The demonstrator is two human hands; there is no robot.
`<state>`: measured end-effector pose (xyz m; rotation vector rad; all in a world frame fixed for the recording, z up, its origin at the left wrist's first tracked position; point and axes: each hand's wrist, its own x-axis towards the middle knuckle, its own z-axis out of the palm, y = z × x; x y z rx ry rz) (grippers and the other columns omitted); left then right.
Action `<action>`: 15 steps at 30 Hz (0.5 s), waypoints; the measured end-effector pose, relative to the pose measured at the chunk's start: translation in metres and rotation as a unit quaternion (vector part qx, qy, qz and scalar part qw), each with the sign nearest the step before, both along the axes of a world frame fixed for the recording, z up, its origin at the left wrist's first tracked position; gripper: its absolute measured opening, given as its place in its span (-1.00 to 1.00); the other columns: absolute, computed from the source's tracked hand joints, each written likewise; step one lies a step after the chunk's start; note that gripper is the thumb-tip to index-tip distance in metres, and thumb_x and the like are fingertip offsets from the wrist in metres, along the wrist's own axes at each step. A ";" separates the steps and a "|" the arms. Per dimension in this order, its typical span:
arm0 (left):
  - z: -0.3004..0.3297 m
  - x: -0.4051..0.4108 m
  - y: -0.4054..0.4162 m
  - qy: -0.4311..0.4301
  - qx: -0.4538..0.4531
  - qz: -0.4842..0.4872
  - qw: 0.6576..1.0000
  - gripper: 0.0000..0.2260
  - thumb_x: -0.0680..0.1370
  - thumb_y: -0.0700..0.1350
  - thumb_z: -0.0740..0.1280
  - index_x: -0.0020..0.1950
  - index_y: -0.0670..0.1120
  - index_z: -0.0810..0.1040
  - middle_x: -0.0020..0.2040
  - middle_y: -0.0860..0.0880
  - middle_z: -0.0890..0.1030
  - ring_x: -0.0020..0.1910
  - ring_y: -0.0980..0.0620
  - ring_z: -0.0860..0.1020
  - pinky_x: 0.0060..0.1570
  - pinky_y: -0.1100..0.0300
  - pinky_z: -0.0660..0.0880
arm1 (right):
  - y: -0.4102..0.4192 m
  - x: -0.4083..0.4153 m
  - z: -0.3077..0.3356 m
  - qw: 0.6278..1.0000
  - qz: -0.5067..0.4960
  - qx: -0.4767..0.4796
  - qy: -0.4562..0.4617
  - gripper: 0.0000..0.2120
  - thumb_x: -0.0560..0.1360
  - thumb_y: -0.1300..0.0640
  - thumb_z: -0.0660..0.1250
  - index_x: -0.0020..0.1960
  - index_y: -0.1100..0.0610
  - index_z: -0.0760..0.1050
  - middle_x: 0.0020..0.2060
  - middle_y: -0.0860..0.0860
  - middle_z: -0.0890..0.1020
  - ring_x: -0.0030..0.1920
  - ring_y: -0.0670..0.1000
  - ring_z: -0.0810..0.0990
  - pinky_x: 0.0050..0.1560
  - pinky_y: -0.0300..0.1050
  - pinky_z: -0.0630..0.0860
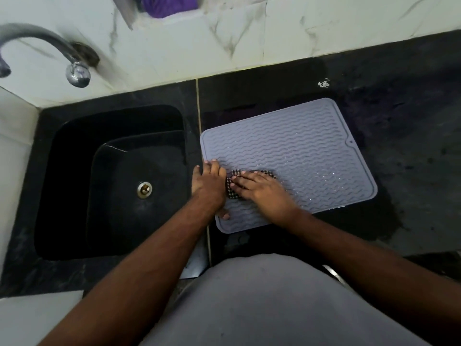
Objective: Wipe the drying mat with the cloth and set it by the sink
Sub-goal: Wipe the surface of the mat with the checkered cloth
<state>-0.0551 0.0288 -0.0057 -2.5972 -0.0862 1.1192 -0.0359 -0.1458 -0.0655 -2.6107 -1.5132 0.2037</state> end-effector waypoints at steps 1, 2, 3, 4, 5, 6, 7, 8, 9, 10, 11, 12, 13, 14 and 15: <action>-0.001 0.002 -0.011 0.007 0.028 0.001 1.000 0.25 0.31 0.28 0.58 0.62 -0.23 -0.17 0.63 -0.30 -0.17 0.63 -0.31 -0.11 0.59 -0.20 -0.02 | -0.007 0.005 0.001 1.000 0.014 -0.006 -0.012 -0.53 0.55 0.10 0.07 0.38 -0.04 0.53 0.35 -0.03 0.58 0.35 0.11 0.54 0.36 0.06 0.42; -0.003 0.004 -0.021 0.005 0.051 0.006 0.999 0.18 0.37 0.22 0.56 0.62 -0.25 -0.17 0.61 -0.35 -0.15 0.61 -0.36 -0.08 0.58 -0.20 0.01 | -0.014 0.010 0.002 0.999 0.022 -0.009 -0.021 -0.54 0.56 0.10 0.08 0.38 -0.05 0.53 0.35 -0.04 0.58 0.34 0.10 0.54 0.36 0.05 0.43; -0.005 0.005 -0.029 -0.003 0.069 0.009 0.998 0.09 0.44 0.16 0.52 0.62 -0.27 -0.15 0.60 -0.39 -0.11 0.60 -0.40 -0.03 0.57 -0.21 0.06 | -0.020 0.013 0.002 0.999 0.024 -0.004 -0.033 -0.56 0.57 0.11 0.10 0.38 -0.05 0.53 0.35 -0.04 0.57 0.35 0.11 0.54 0.37 0.06 0.42; -0.007 0.004 -0.034 -0.015 0.081 0.011 0.997 0.01 0.50 0.12 0.48 0.61 -0.29 -0.12 0.59 -0.42 -0.08 0.59 -0.43 0.02 0.56 -0.21 0.11 | -0.026 0.016 0.002 0.999 0.021 0.003 -0.042 -0.57 0.58 0.12 0.14 0.40 -0.04 0.52 0.37 -0.04 0.56 0.36 0.11 0.52 0.39 0.07 0.40; -0.010 0.003 -0.035 -0.024 0.090 0.009 0.996 -0.04 0.53 0.09 0.45 0.61 -0.31 -0.11 0.58 -0.44 -0.05 0.58 -0.43 0.06 0.55 -0.20 0.15 | -0.030 0.017 0.000 0.999 0.014 0.008 -0.047 -0.58 0.59 0.14 0.18 0.41 -0.03 0.50 0.39 -0.03 0.54 0.38 0.13 0.50 0.42 0.09 0.38; -0.012 0.001 -0.034 -0.029 0.097 0.003 0.995 -0.07 0.54 0.06 0.44 0.61 -0.31 -0.10 0.57 -0.45 -0.04 0.58 -0.43 0.08 0.54 -0.19 0.18 | -0.035 0.018 -0.003 0.999 0.005 0.012 -0.051 -0.58 0.58 0.16 0.22 0.43 -0.01 0.48 0.40 -0.01 0.53 0.40 0.14 0.47 0.44 0.10 0.37; -0.013 -0.002 -0.031 -0.032 0.103 -0.004 0.994 -0.08 0.55 0.05 0.43 0.61 -0.31 -0.10 0.57 -0.46 -0.03 0.57 -0.43 0.10 0.53 -0.17 0.21 | -0.039 0.018 -0.004 0.998 -0.003 0.017 -0.055 -0.57 0.58 0.18 0.24 0.43 0.00 0.47 0.41 0.00 0.52 0.42 0.14 0.46 0.45 0.11 0.36; -0.014 -0.002 -0.029 -0.034 0.107 -0.015 0.994 -0.11 0.56 0.03 0.42 0.60 -0.31 -0.08 0.56 -0.47 -0.03 0.57 -0.44 0.11 0.52 -0.16 0.25 | -0.045 0.020 -0.005 0.998 -0.007 0.022 -0.060 -0.56 0.58 0.19 0.24 0.44 0.00 0.46 0.42 0.00 0.51 0.43 0.15 0.44 0.46 0.11 0.34; -0.015 -0.002 -0.027 -0.036 0.108 -0.024 0.993 -0.15 0.58 0.01 0.40 0.60 -0.31 -0.07 0.55 -0.48 -0.02 0.56 -0.45 0.12 0.50 -0.15 0.28 | -0.053 0.023 -0.006 0.998 -0.008 0.023 -0.064 -0.56 0.59 0.19 0.22 0.46 0.00 0.44 0.43 0.00 0.49 0.44 0.15 0.43 0.47 0.12 0.33; -0.016 -0.002 -0.026 -0.033 0.111 -0.031 0.993 -0.18 0.59 -0.01 0.39 0.59 -0.32 -0.06 0.55 -0.48 -0.01 0.55 -0.47 0.14 0.48 -0.15 0.31 | -0.061 0.027 -0.006 0.997 -0.006 0.025 -0.068 -0.56 0.60 0.18 0.19 0.47 0.01 0.43 0.45 0.00 0.48 0.45 0.15 0.41 0.47 0.13 0.31; -0.018 0.000 -0.026 -0.028 0.112 -0.035 0.993 -0.19 0.60 -0.03 0.39 0.59 -0.34 -0.05 0.54 -0.49 0.00 0.54 -0.49 0.15 0.47 -0.14 0.34 | -0.071 0.033 -0.006 0.997 -0.006 0.024 -0.073 -0.56 0.61 0.18 0.16 0.47 0.01 0.42 0.45 0.00 0.47 0.46 0.15 0.40 0.48 0.13 0.30; -0.017 0.001 -0.026 -0.024 0.116 -0.038 0.992 -0.19 0.59 -0.04 0.40 0.58 -0.35 -0.04 0.54 -0.49 0.01 0.52 -0.51 0.17 0.45 -0.14 0.37 | -0.082 0.038 -0.004 0.997 -0.007 0.024 -0.079 -0.56 0.62 0.17 0.12 0.47 0.00 0.43 0.45 -0.01 0.47 0.46 0.15 0.41 0.48 0.13 0.29; -0.018 0.002 -0.027 -0.023 0.121 -0.044 0.991 -0.19 0.59 -0.04 0.41 0.58 -0.35 -0.02 0.53 -0.50 0.04 0.50 -0.51 0.21 0.42 -0.14 0.40 | -0.093 0.045 -0.003 0.996 -0.012 0.023 -0.087 -0.56 0.62 0.16 0.10 0.46 0.00 0.44 0.44 -0.01 0.48 0.44 0.15 0.43 0.48 0.13 0.30; -0.018 0.003 -0.027 -0.023 0.128 -0.054 0.990 -0.17 0.58 -0.02 0.42 0.59 -0.35 -0.01 0.52 -0.51 0.07 0.49 -0.51 0.25 0.39 -0.13 0.43 | -0.104 0.050 -0.002 0.995 -0.019 0.024 -0.094 -0.56 0.62 0.15 0.08 0.45 0.00 0.46 0.43 -0.02 0.50 0.43 0.15 0.45 0.47 0.12 0.31; -0.018 0.003 -0.027 -0.024 0.128 -0.065 0.989 -0.15 0.56 0.02 0.45 0.57 -0.36 0.03 0.51 -0.51 0.08 0.48 -0.51 0.27 0.38 -0.13 0.45 | -0.115 0.055 -0.001 0.994 -0.026 0.024 -0.100 -0.56 0.62 0.15 0.07 0.44 0.00 0.47 0.42 -0.02 0.51 0.42 0.15 0.46 0.46 0.12 0.32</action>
